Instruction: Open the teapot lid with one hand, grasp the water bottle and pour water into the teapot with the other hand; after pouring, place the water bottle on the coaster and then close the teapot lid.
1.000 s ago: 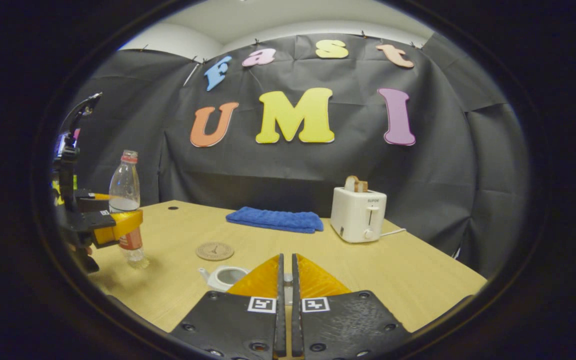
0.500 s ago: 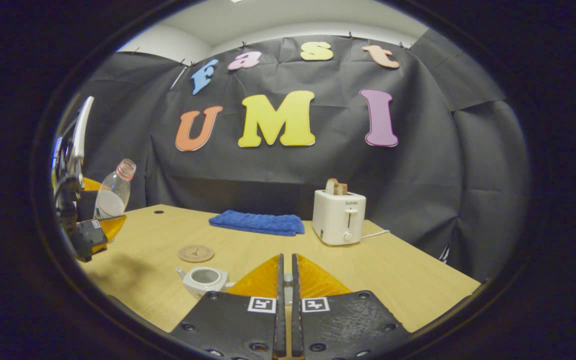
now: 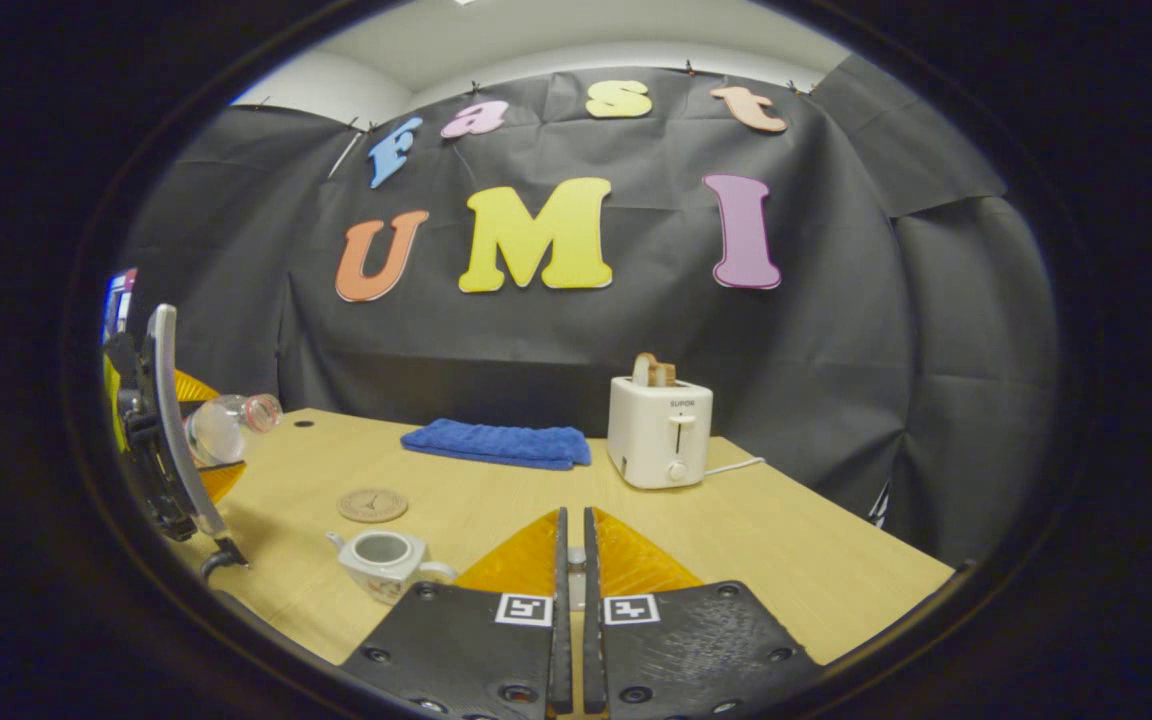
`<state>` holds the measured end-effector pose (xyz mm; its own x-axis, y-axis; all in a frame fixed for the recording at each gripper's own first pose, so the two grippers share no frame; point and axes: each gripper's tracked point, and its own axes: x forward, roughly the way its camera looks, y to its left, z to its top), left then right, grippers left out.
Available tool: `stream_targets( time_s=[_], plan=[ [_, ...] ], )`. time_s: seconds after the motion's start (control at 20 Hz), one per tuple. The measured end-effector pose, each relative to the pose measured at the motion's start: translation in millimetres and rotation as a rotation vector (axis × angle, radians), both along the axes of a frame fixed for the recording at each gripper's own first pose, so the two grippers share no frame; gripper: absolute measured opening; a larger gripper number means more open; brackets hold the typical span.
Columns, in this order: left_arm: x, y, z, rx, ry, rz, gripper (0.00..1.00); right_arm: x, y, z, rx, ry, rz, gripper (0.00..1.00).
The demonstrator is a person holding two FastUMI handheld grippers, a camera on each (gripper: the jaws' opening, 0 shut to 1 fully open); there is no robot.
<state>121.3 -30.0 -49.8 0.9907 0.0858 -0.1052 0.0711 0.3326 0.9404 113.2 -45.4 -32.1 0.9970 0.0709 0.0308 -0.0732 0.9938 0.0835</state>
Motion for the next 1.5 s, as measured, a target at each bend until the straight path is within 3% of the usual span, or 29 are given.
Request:
stream_targets(
  time_s=[0.15, 0.5, 0.55, 0.6, 0.9, 1.2, 1.25, 1.3, 1.5],
  plan=[
    [2.9, 1.1, 2.9, 0.106, 0.008, 0.009, 0.78, 3.4, -0.5, -4.7, -0.022, 0.01, -0.007, 0.04],
    [-3.4, -28.9, 0.7, 0.274, 0.036, -0.054, 0.78, 4.4, -3.6, -7.3, -0.048, 0.015, -0.025, 0.04],
    [-3.4, -35.4, -0.7, 0.298, 0.041, -0.065, 0.82, 4.4, -4.6, -6.5, -0.048, 0.014, -0.029, 0.04],
    [-3.6, -39.4, -1.6, 0.328, 0.044, -0.07, 0.78, 4.2, -5.2, -6.5, -0.047, 0.014, -0.03, 0.04],
    [-9.2, -66.6, -1.9, 0.496, 0.051, -0.108, 0.78, 8.2, -17.6, -9.0, -0.037, 0.023, -0.055, 0.04],
    [-5.6, -71.7, 2.4, 0.61, 0.055, -0.099, 0.78, 9.7, -20.2, -11.5, -0.035, 0.029, -0.056, 0.04],
    [-3.4, -74.0, 7.2, 0.629, 0.052, -0.105, 0.82, 9.6, -19.9, -11.4, -0.04, 0.027, -0.055, 0.04],
    [-1.3, -76.4, 10.7, 0.647, 0.046, -0.106, 0.78, 9.6, -19.5, -11.1, -0.041, 0.028, -0.054, 0.04],
    [-1.6, -79.7, 16.5, 0.699, 0.046, -0.11, 0.77, 10.5, -17.9, -11.6, -0.04, 0.028, -0.05, 0.04]
  ],
)
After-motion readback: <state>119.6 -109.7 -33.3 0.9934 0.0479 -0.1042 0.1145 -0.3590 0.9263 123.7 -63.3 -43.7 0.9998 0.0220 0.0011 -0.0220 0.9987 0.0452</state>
